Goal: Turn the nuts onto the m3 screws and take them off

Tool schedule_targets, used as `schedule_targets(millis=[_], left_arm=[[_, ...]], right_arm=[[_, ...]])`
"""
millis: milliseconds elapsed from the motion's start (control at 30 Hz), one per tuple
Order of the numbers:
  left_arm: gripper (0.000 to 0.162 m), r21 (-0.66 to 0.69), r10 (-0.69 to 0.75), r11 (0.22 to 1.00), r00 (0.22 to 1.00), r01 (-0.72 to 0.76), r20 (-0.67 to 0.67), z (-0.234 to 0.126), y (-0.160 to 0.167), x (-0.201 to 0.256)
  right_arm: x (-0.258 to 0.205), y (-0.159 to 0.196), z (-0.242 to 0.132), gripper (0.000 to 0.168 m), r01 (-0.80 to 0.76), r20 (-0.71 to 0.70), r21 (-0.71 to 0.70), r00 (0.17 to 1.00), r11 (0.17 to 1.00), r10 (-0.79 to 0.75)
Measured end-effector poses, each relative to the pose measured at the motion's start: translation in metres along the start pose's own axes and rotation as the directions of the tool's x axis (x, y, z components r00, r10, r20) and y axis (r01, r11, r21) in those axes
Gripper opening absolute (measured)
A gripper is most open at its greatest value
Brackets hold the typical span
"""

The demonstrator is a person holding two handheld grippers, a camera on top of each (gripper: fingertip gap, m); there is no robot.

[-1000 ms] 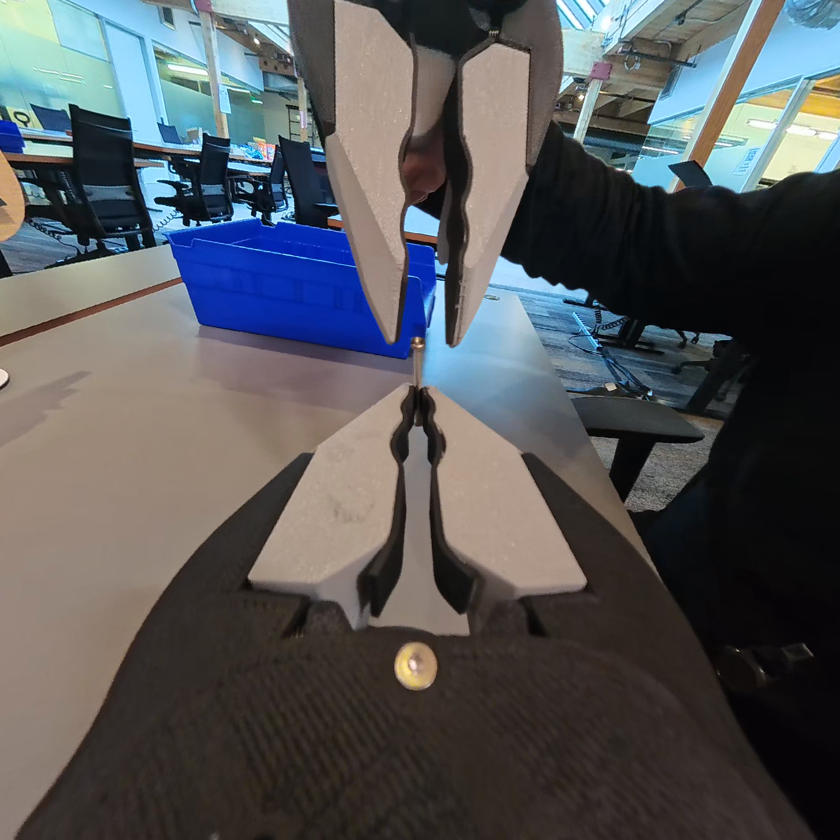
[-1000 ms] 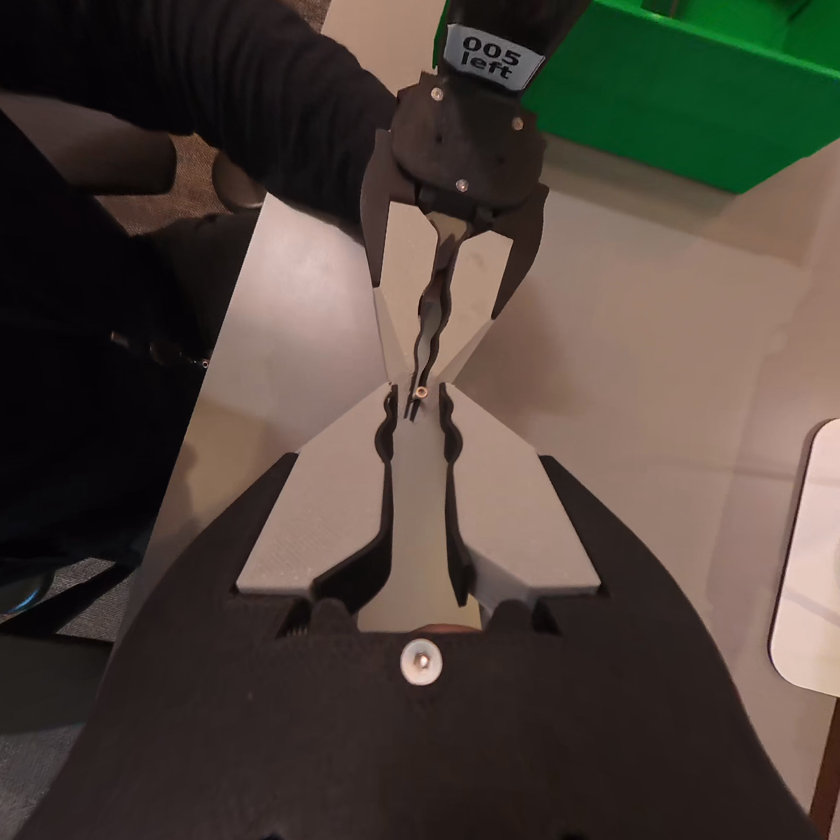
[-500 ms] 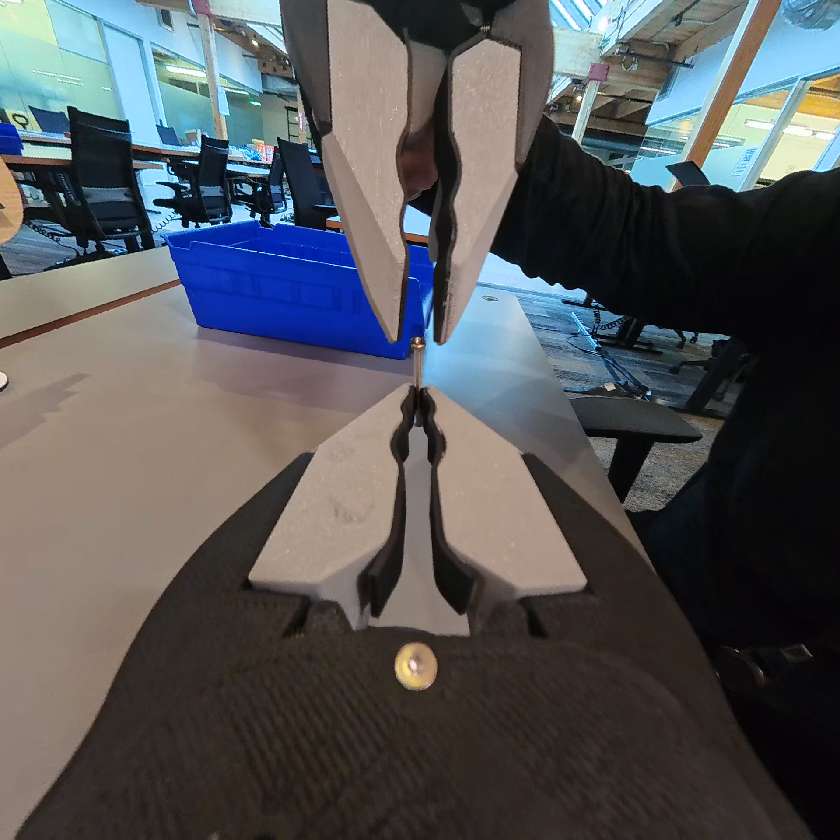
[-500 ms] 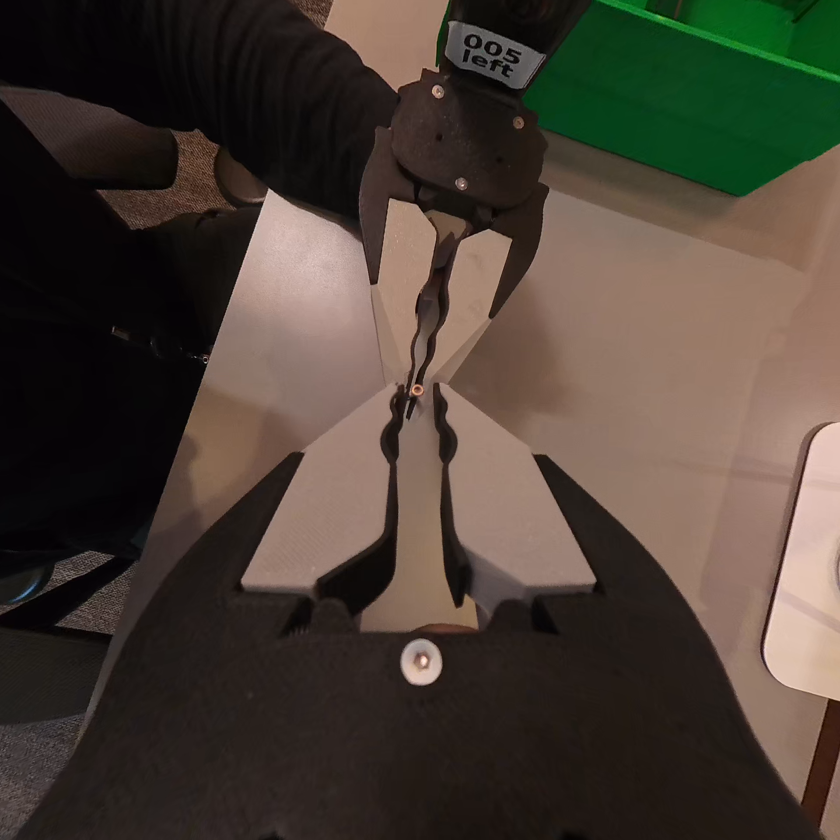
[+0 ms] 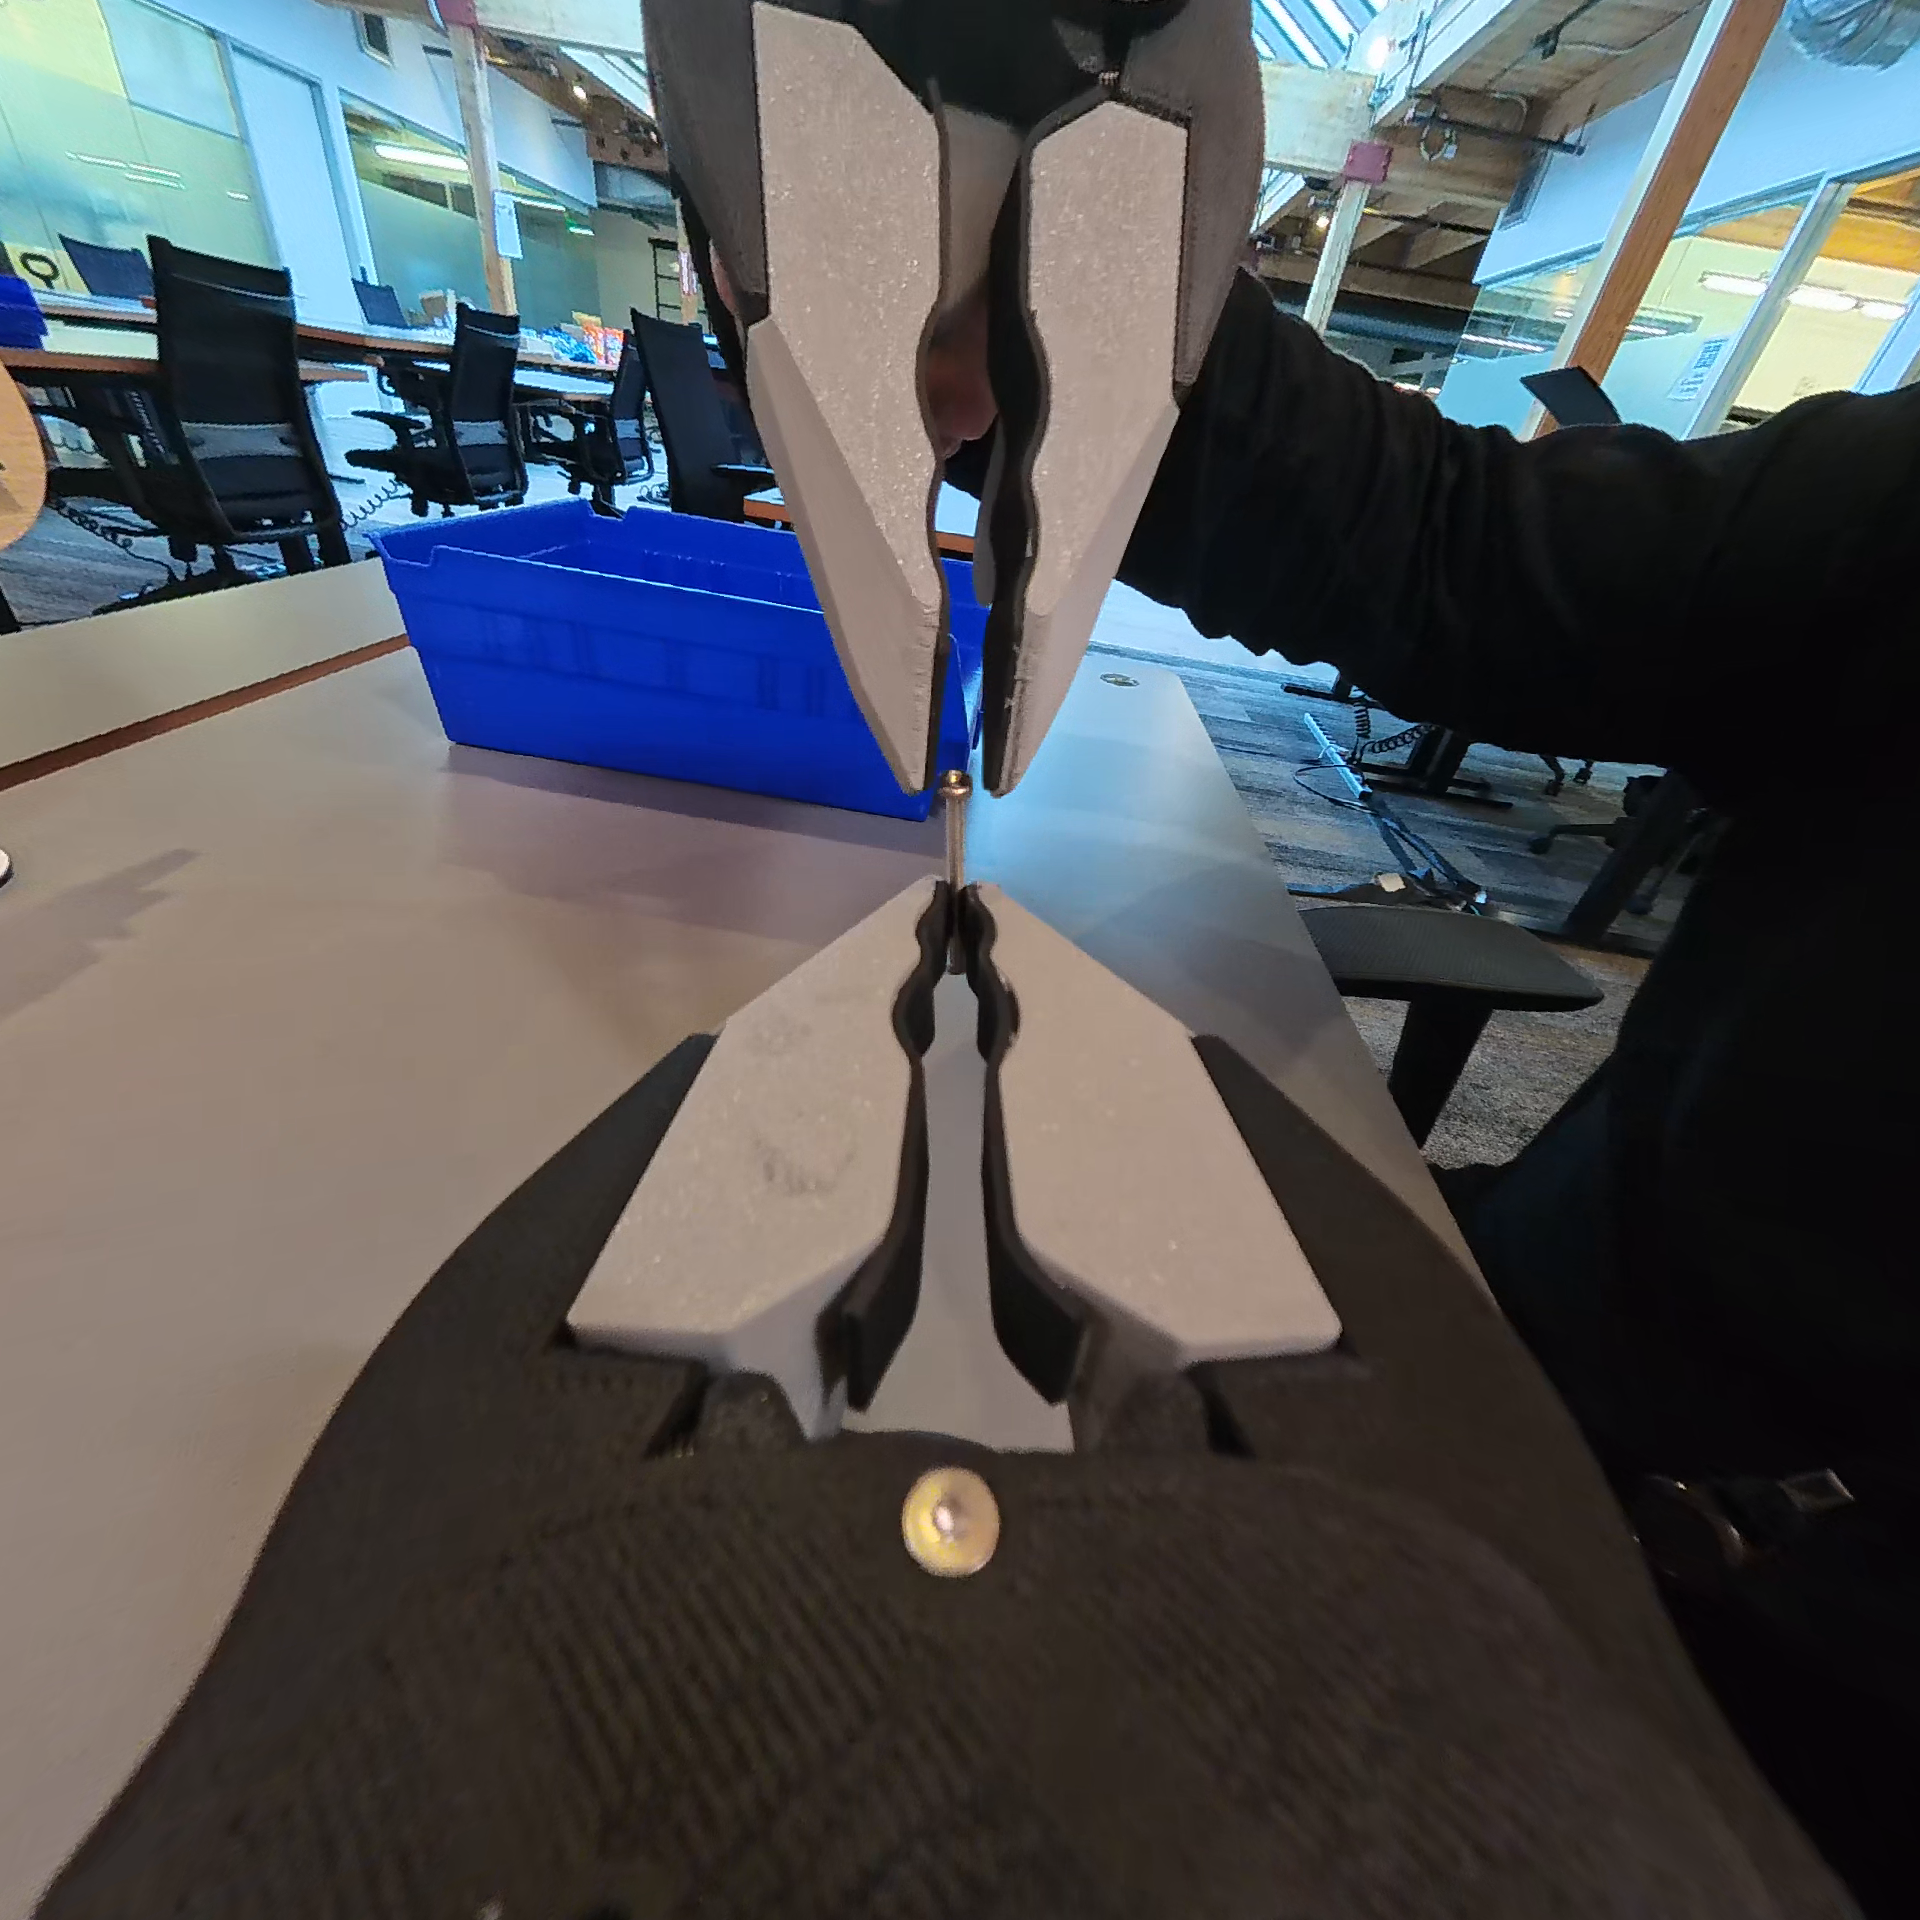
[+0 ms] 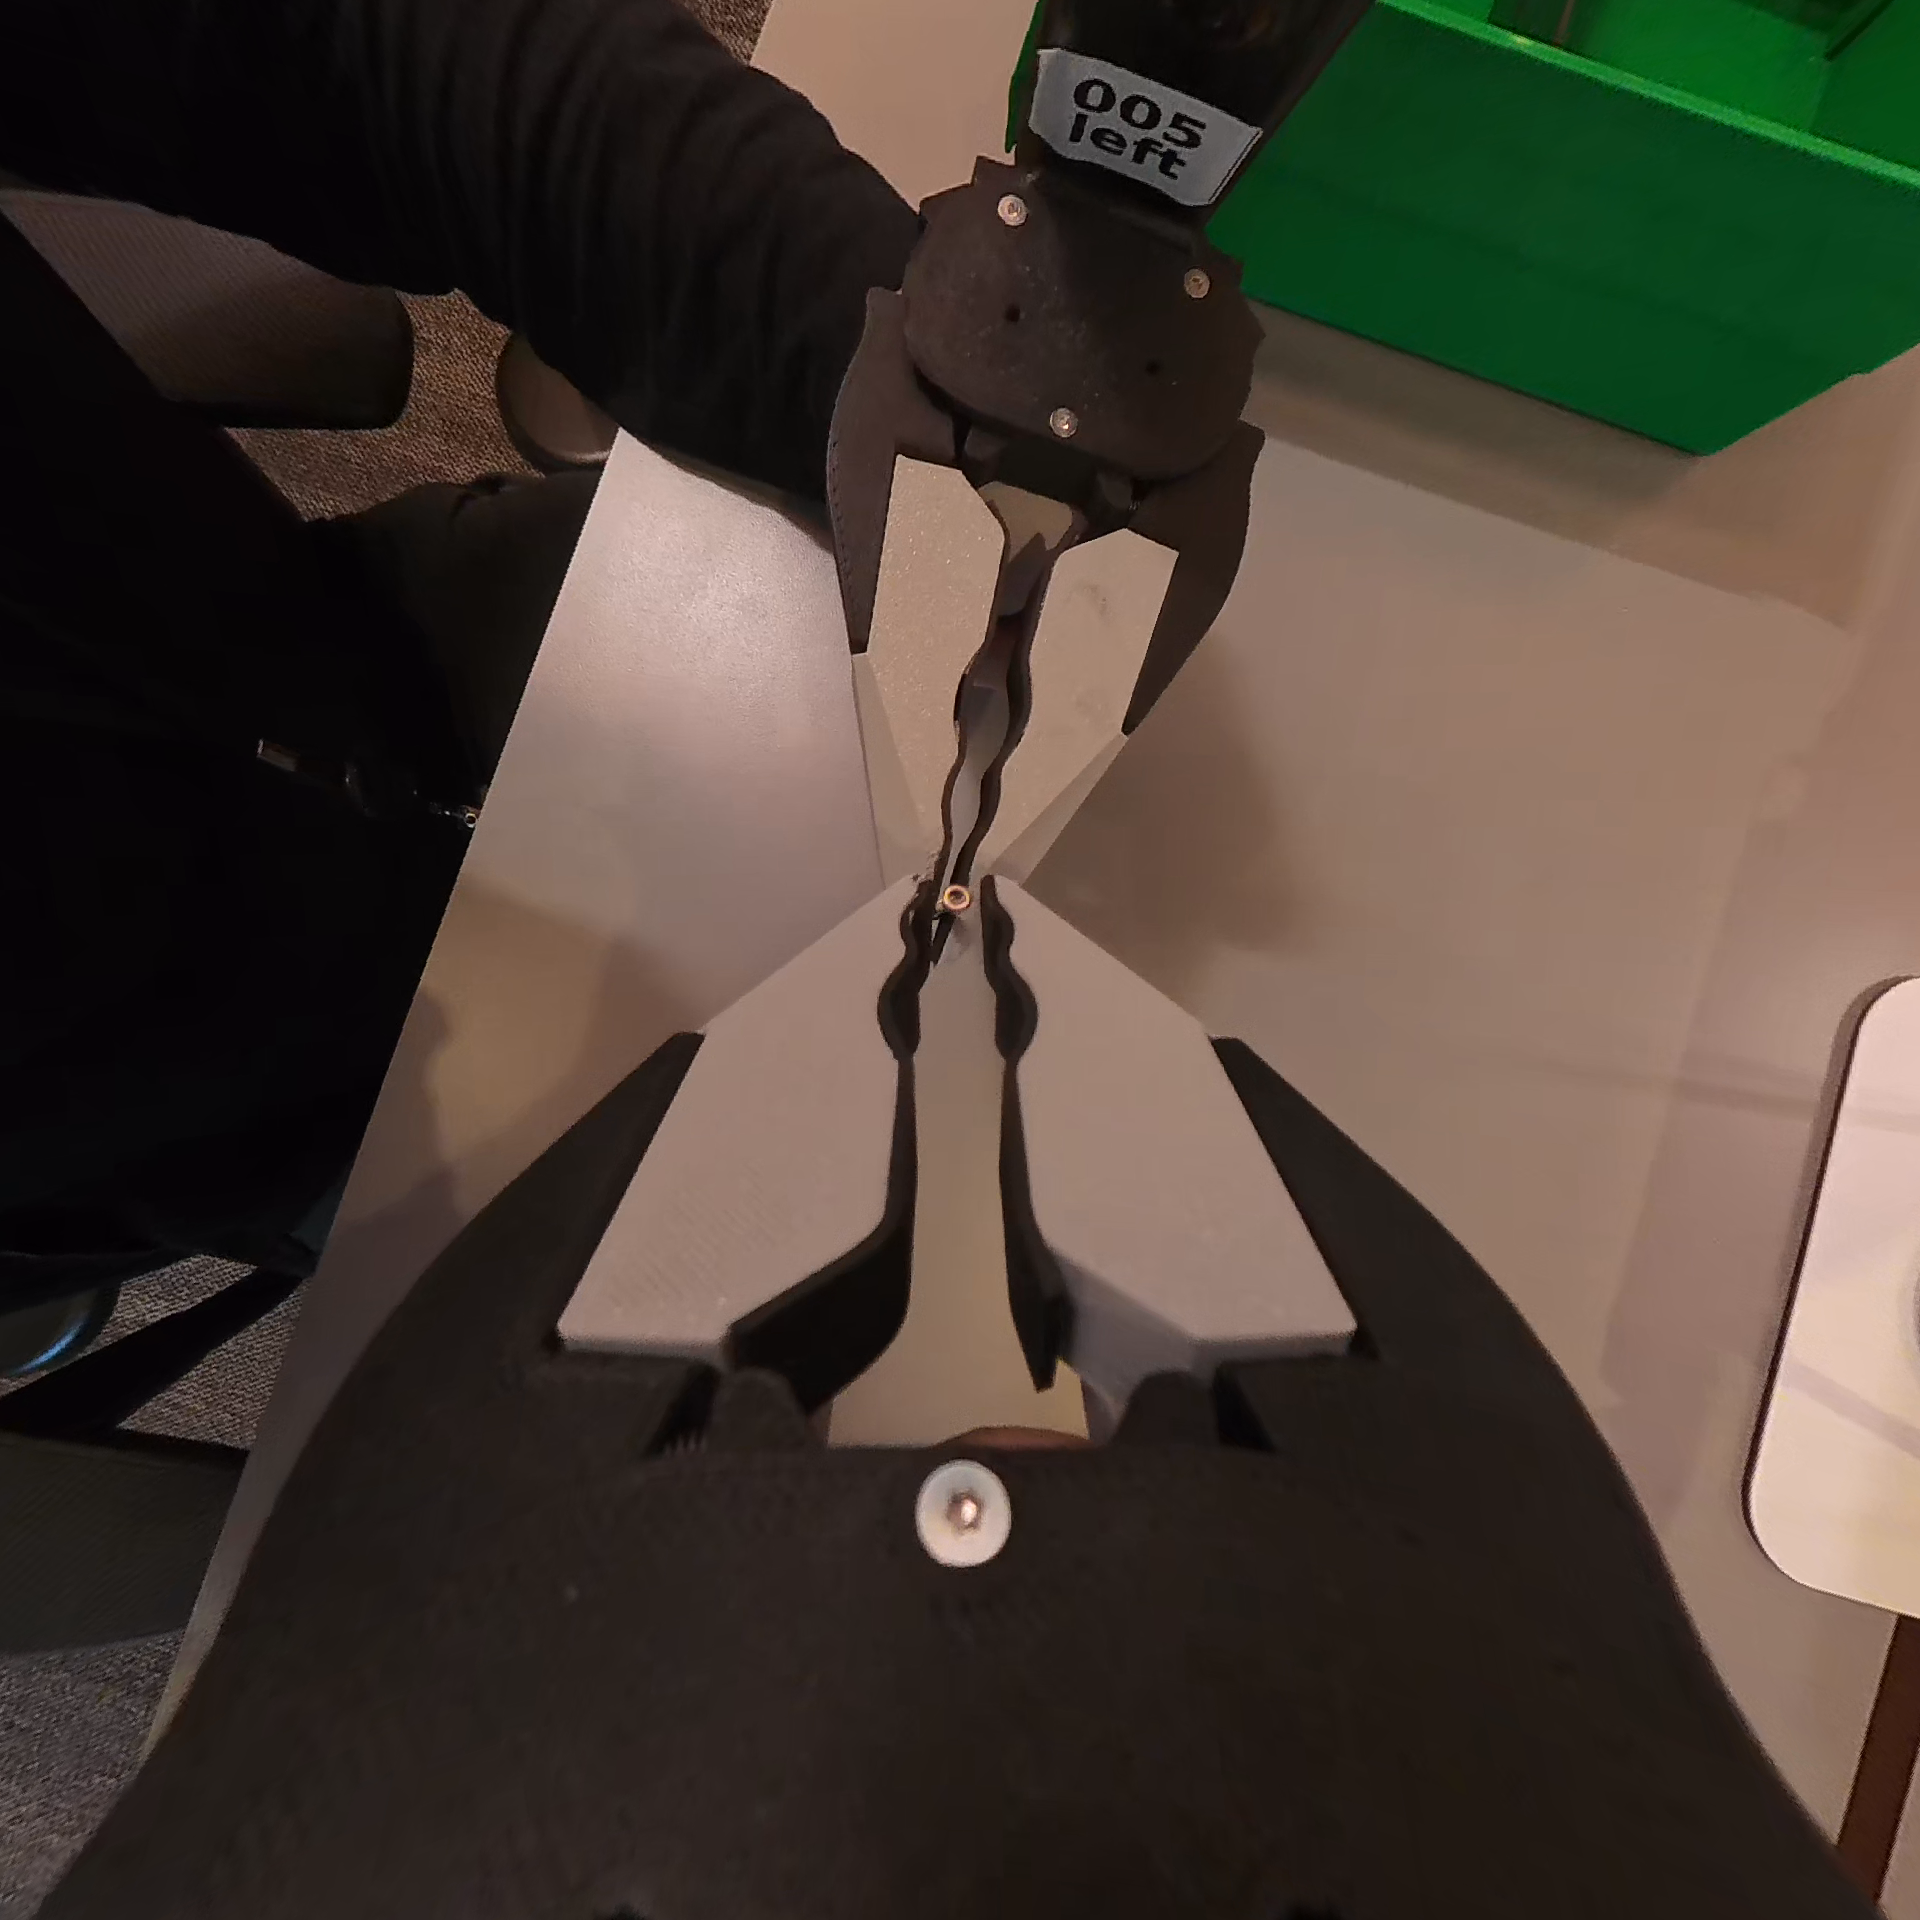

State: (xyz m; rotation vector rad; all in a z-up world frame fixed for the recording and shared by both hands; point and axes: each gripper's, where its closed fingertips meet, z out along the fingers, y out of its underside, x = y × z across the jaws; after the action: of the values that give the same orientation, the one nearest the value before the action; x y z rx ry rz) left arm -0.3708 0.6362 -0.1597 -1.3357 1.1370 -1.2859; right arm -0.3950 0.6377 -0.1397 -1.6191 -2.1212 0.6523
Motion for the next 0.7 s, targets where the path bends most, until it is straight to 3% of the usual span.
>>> schedule_targets(millis=[433, 700], left_arm=[[0.000, 0.001, 0.003, 1.000, 1.000, -0.003, 0.001, -0.0004, -0.0005, 0.0003], [0.000, 0.018, 0.037, 0.999, 0.999, -0.037, 0.027, -0.0016, -0.0046, -0.0012]], right_arm=[[-0.0001, 0.0005, 0.0025, 0.003, -0.003, 0.000, 0.005, 1.000, 1.000, 0.003], [0.0017, -0.0031, -0.0001, 0.002, -0.032, -0.014, 0.114, 0.999, 0.993, 0.034]])
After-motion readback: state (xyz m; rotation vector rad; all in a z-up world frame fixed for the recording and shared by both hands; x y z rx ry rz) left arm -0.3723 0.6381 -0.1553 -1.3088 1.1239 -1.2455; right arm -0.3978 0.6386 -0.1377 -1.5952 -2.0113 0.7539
